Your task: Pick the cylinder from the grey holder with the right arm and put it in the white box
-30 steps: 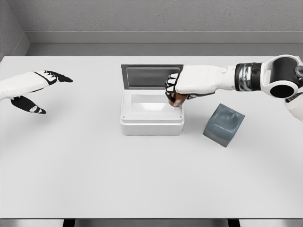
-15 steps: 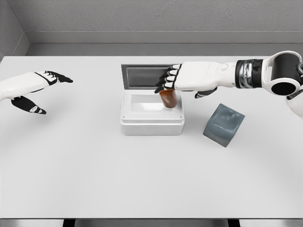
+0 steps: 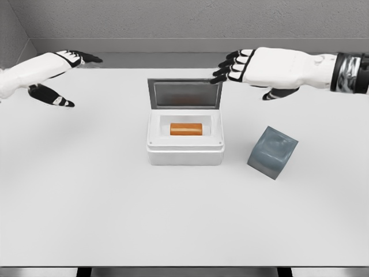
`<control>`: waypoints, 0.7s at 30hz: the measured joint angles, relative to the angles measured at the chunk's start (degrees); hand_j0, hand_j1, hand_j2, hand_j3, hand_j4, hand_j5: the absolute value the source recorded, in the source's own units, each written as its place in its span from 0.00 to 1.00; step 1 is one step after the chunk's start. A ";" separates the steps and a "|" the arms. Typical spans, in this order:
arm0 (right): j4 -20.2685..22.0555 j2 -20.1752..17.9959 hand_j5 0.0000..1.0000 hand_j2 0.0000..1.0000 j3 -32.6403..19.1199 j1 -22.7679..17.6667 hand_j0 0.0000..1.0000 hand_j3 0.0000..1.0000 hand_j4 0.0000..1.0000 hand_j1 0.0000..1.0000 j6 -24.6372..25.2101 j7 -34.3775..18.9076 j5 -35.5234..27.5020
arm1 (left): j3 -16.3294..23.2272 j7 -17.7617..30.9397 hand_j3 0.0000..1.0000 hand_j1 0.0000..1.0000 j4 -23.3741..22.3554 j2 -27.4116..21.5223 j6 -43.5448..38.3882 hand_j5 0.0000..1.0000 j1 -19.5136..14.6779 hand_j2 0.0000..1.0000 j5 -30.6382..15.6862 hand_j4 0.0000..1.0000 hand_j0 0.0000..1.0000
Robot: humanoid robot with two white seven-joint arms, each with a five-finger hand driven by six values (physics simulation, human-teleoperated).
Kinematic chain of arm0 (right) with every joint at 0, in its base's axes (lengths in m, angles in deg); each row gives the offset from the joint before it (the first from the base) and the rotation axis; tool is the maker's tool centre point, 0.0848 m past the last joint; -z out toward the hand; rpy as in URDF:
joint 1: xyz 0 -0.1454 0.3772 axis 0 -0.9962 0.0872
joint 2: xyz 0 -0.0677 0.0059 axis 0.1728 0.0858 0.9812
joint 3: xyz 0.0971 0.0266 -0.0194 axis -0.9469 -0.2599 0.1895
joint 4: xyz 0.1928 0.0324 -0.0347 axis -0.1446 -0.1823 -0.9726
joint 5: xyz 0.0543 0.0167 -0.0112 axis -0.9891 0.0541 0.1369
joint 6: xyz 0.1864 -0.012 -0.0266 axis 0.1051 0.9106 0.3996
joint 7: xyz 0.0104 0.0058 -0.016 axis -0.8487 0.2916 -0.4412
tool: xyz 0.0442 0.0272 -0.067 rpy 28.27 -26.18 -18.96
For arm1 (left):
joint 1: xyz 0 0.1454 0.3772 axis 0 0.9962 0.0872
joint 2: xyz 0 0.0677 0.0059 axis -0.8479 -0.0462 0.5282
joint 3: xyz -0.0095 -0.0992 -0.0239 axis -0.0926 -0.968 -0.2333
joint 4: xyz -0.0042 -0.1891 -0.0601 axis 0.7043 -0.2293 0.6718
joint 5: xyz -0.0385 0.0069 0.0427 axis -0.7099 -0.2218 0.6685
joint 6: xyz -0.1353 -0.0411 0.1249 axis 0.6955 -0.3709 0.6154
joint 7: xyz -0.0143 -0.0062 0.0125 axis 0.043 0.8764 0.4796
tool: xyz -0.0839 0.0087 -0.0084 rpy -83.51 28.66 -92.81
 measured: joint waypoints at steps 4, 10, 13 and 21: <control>2.18 -4.79 1.00 1.00 -1.70 -4.04 1.00 1.00 1.00 1.00 -0.04 -0.01 -0.90 | 0.02 0.19 1.00 1.00 -15.19 12.06 0.02 1.00 -2.64 1.00 -0.87 1.00 1.00; 1.56 -9.83 1.00 1.00 -7.42 -7.47 1.00 1.00 1.00 1.00 0.00 0.00 -1.98 | 4.89 0.05 1.00 1.00 -22.53 20.35 0.04 1.00 -3.16 1.00 -9.93 1.00 1.00; 1.25 -10.46 1.00 1.00 -8.11 -7.47 1.00 1.00 1.00 1.00 0.01 0.00 -2.09 | 7.50 -0.34 1.00 1.00 -23.33 20.75 0.06 1.00 -3.08 1.00 -14.95 1.00 1.00; 0.88 -10.78 1.00 1.00 -8.32 -7.82 1.00 1.00 1.00 1.00 0.00 0.00 -2.15 | 9.15 0.15 0.94 0.94 -23.00 20.93 0.02 0.94 -2.81 0.94 -26.64 0.94 0.94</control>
